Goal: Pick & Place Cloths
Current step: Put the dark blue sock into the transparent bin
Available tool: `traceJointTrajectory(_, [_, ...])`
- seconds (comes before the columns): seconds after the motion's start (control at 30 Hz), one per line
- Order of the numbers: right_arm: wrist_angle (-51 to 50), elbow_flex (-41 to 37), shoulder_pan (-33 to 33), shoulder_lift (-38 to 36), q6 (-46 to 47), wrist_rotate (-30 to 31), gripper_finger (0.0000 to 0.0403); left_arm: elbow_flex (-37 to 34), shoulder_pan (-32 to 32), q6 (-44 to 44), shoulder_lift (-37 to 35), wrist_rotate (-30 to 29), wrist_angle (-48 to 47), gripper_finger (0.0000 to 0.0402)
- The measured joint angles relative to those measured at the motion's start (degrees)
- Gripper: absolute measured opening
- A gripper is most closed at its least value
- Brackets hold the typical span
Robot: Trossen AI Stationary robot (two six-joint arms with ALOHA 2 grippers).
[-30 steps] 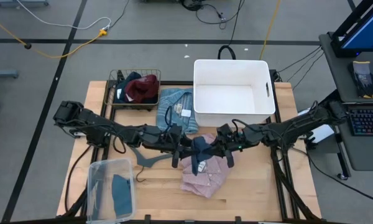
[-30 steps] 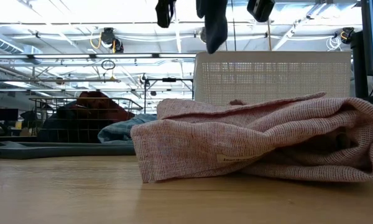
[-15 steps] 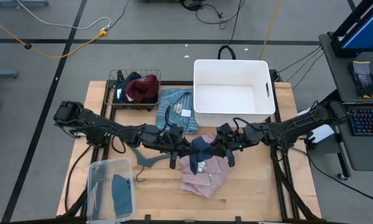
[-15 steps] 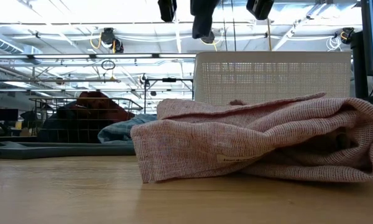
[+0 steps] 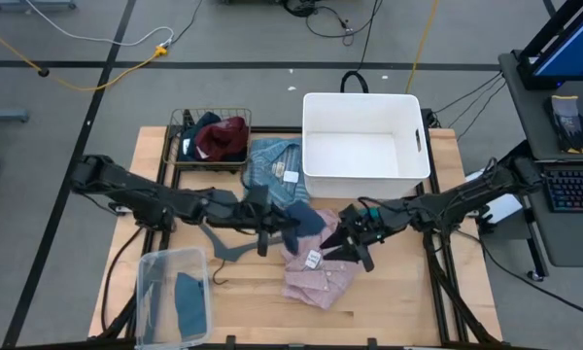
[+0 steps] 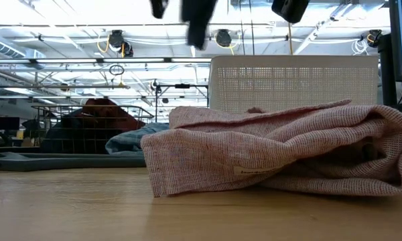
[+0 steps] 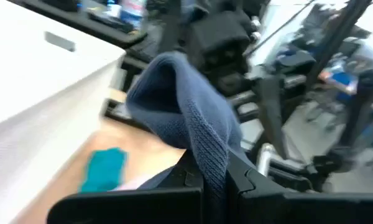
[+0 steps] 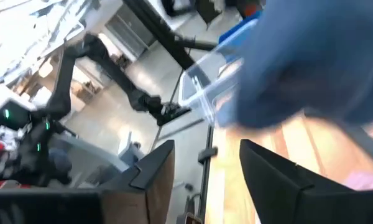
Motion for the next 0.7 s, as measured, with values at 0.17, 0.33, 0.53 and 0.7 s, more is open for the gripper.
traceJointTrajectory(0.17, [-2.1,0.0,0.4,0.0,1.2,-2.5,0.0191,0.2,-1.8,1.6,-7.1,-9.3,-6.9,0.0002])
traceJointTrajectory(0.33, [-2.6,0.0,0.4,0.0,-1.9,-2.7,0.0178,5.7,-5.4,-1.1,-11.1,-17.7,-24.5,0.0001])
traceJointTrajectory(0.53, [-3.7,0.0,0.2,0.0,-7.3,-2.5,0.0126,17.1,-9.5,-14.4,-10.5,-20.1,-52.5,0.0001])
traceJointTrajectory(0.7, [-4.4,0.0,0.2,0.0,-10.1,-2.4,0.0039,23.5,-12.0,-25.6,-8.6,-13.7,-69.6,0.0001])
